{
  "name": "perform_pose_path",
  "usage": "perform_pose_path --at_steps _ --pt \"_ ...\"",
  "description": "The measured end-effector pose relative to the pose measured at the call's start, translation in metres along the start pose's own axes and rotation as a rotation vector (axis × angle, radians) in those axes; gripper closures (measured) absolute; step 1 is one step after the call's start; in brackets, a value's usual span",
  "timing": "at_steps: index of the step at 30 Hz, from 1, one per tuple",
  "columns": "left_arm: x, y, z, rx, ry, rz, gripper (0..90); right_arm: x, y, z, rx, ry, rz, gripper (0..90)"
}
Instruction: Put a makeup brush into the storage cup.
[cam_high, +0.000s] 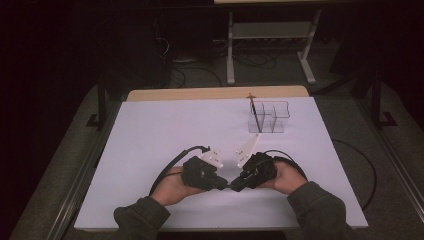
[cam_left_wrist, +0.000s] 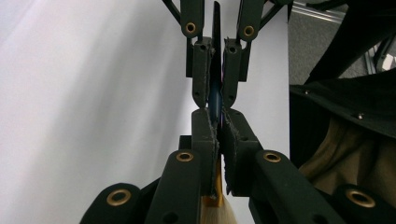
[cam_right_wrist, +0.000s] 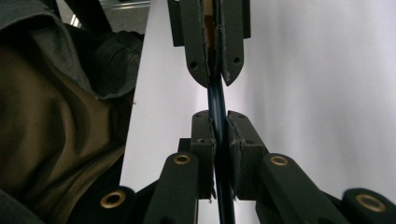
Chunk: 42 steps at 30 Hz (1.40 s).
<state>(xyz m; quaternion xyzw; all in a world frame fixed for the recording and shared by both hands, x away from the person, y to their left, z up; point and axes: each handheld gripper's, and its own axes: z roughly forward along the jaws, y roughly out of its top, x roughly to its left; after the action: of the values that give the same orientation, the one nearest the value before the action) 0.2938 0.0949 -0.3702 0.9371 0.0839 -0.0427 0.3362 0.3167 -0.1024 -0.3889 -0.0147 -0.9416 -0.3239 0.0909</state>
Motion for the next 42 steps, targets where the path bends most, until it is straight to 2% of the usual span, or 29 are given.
perform_pose_path --at_steps 4,5,6,10,15,17,19,22,27,32,33,35,36,42 --pt "0.003 -0.002 -0.002 -0.008 -0.026 -0.008 81.2 0.002 0.001 0.0 -0.009 0.011 -0.015 82.7" --pt "0.003 -0.002 -0.003 -0.012 -0.032 -0.008 76.9 0.001 0.001 -0.001 -0.007 0.001 -0.018 82.7" --pt "0.003 -0.002 -0.003 -0.012 -0.032 -0.008 71.8 0.001 0.001 -0.001 -0.007 0.001 -0.018 82.7" --pt "0.002 -0.005 -0.006 -0.009 -0.017 -0.015 66.5 0.001 -0.002 -0.004 -0.009 -0.008 -0.001 82.7" --pt "0.004 -0.009 -0.01 0.007 -0.006 -0.012 63.1 0.002 -0.003 -0.008 -0.018 -0.015 -0.008 82.7" --pt "0.004 -0.011 -0.01 0.012 -0.006 -0.03 63.0 0.003 -0.003 -0.008 -0.02 -0.016 -0.011 82.7" --pt "0.007 -0.014 -0.01 0.012 -0.01 -0.037 64.0 0.003 -0.003 -0.008 -0.022 -0.016 -0.013 82.7" --pt "0.007 -0.014 -0.01 0.02 -0.019 -0.04 71.5 0.003 -0.002 -0.008 -0.027 -0.012 -0.017 82.7" --pt "0.006 -0.014 -0.009 0.023 -0.032 -0.025 80.0 0.004 -0.003 -0.009 -0.024 -0.016 -0.011 82.7" --pt "0.004 -0.012 -0.009 0.034 -0.035 -0.011 81.6 0.005 -0.002 -0.008 -0.013 -0.017 -0.008 81.5" --pt "0.004 -0.012 -0.01 0.033 -0.033 -0.002 82.2 0.004 -0.001 -0.008 -0.019 -0.03 -0.014 75.0" --pt "0.004 -0.01 -0.011 0.035 -0.028 0.015 82.4 0.004 0.0 -0.008 -0.013 -0.022 0.004 73.1" --pt "0.004 -0.009 -0.011 0.044 -0.025 0.019 82.5 0.004 0.004 -0.006 0.006 -0.027 -0.009 70.2" --pt "0.002 -0.004 -0.012 0.095 -0.016 0.051 82.7 0.006 0.018 -0.003 0.042 -0.032 -0.036 69.2"
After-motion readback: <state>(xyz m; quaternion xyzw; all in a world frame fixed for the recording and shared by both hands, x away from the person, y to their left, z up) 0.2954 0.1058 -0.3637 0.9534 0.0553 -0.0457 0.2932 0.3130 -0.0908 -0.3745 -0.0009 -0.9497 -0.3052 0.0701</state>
